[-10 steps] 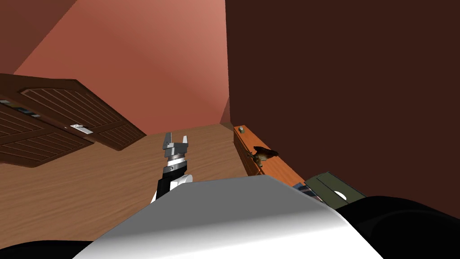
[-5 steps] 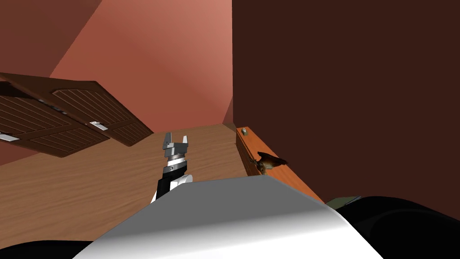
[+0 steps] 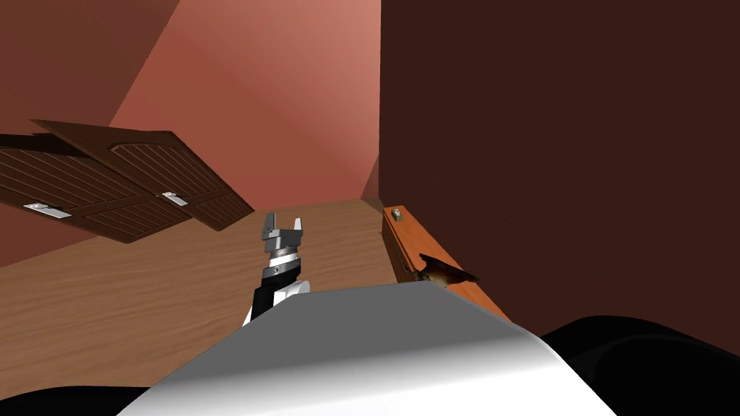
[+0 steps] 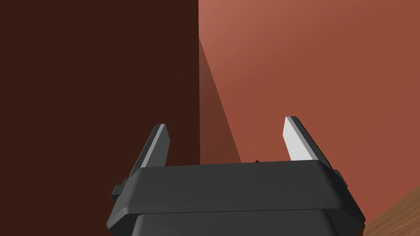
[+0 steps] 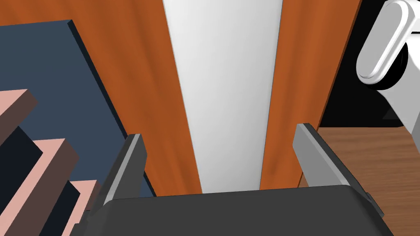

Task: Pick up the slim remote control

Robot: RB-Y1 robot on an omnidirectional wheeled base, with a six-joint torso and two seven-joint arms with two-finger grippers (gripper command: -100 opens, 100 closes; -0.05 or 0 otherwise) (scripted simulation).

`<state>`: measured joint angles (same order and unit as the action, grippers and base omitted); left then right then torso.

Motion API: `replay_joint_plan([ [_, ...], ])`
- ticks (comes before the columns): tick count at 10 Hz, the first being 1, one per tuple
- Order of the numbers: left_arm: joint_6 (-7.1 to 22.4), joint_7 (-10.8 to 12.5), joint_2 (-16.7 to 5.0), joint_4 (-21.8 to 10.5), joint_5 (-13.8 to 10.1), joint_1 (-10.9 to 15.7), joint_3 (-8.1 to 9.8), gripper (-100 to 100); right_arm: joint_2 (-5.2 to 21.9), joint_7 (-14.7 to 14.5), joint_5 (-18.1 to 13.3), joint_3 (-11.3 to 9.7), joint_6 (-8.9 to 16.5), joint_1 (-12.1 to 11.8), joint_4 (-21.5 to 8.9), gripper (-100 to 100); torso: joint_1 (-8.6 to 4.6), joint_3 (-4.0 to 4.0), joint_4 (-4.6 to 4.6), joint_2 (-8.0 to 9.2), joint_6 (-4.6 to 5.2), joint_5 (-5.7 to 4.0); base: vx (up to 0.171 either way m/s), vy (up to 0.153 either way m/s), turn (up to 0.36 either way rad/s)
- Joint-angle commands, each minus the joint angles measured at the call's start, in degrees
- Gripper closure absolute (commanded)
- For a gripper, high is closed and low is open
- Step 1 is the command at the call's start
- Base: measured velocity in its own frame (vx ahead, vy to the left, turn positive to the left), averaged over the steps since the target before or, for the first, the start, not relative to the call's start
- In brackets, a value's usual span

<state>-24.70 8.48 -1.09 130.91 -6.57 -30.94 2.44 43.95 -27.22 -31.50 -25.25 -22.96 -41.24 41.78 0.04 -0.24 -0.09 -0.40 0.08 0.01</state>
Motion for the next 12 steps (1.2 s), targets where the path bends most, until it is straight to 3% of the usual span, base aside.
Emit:
replay_joint_plan([
  [1,0.0,0.0,0.0,0.0,0.0,0.0,0.0,0,-0.7,0.2,-0.7,-2.1,0.4,-1.1,-0.3,-100,0.0,0.0,0.0,0.0,0.0,0.0,0.112,-0.038,0.073],
  [2,0.0,0.0,0.0,0.0,0.0,0.0,0.0,0,-1.1,0.4,-1.1,-3.2,0.5,-1.4,-0.8,-100,0.01,0.0,0.0,0.0,0.0,0.01,0.118,-0.051,0.075],
  [3,0.0,0.0,0.0,0.0,0.0,0.0,0.0,0,-1.0,0.0,-0.8,-2.3,0.0,-0.9,-1.2,-100,-0.03,-0.01,0.0,-0.01,-0.01,0.0,0.051,-0.025,0.017],
  [4,0.0,0.0,0.0,0.0,0.0,0.0,0.0,0,-1.0,0.0,-0.8,-2.4,-0.2,-0.8,-1.5,0,0.05,0.08,0.03,0.16,0.0,0.02,0.009,-0.005,0.0],
  [5,0.0,0.0,0.0,0.0,0.0,0.0,0.0,0,-2.9,0.0,-1.0,-2.8,0.9,0.6,-2.7,-100,0.12,0.18,0.06,0.32,0.01,0.04,-0.018,-0.042,0.063],
  [8,0.0,0.0,0.0,0.0,0.0,0.0,0.0,0,-5.7,-0.1,-1.3,-3.5,2.6,2.8,-4.4,-100,-0.05,0.37,0.14,0.64,0.01,0.0,-0.059,-0.058,0.052],
  [9,0.0,0.0,0.0,0.0,0.0,0.0,0.0,0,-5.1,0.1,-1.3,-3.5,2.3,2.4,-4.0,-100,-0.07,0.38,0.15,0.66,0.01,-0.01,-0.026,-0.027,0.012],
  [10,0.0,0.0,0.0,0.0,0.0,0.0,0.0,0,-5.2,0.0,-1.3,-3.5,2.4,2.4,-4.1,100,0.03,0.33,0.13,0.57,0.02,0.01,-0.005,-0.004,-0.004],
  [12,0.0,0.0,0.0,0.0,0.0,0.0,-0.01,0,-5.3,0.0,-1.3,-3.5,2.2,2.4,-4.0,100,0.02,0.29,0.12,0.48,-0.01,0.03,0.0,0.0,0.0],
])
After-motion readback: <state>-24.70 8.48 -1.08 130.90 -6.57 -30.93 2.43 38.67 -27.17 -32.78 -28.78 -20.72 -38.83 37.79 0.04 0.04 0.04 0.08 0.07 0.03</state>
